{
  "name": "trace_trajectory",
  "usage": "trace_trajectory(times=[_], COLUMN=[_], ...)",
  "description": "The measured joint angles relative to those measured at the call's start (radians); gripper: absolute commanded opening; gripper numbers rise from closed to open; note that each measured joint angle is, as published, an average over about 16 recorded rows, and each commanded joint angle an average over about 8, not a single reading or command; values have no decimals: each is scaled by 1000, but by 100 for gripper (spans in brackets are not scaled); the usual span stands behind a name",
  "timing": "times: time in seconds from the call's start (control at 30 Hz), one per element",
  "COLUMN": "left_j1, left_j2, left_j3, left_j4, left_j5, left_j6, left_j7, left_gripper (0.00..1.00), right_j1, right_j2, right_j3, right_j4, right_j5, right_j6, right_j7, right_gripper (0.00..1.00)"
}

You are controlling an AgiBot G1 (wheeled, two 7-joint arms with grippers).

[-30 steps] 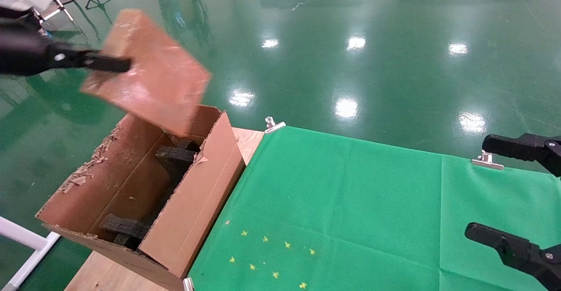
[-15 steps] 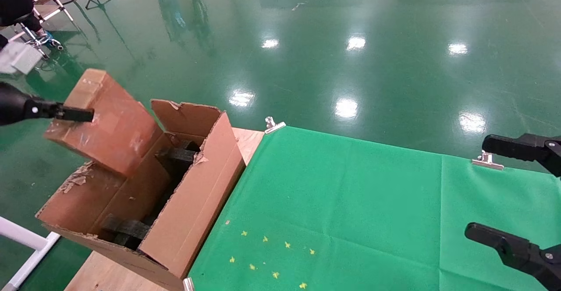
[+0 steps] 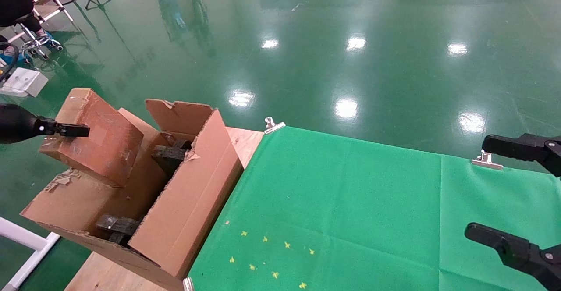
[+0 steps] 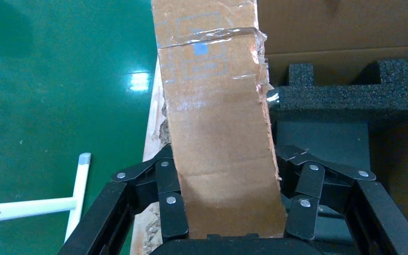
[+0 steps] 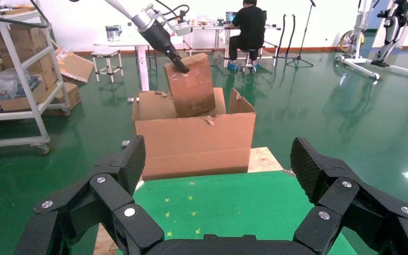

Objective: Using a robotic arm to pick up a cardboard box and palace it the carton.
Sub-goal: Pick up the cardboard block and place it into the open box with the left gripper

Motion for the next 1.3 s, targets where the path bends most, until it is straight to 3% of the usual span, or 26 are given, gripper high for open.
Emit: trace_trajectory(times=[0.7, 1.3], left_j1=[-61, 47], left_j2=[20, 63], left_j3=[31, 48], left_j4=[29, 97], left_j5=[44, 69], left_j6=[97, 22], left_j7=[56, 25], left_gripper=[0, 0], right_j1=[0, 0], right_j2=[0, 0], right_j3=[0, 0], right_j4=[0, 0], right_j5=[0, 0], right_j6=[0, 0], right_j7=[0, 0], right_gripper=[100, 100])
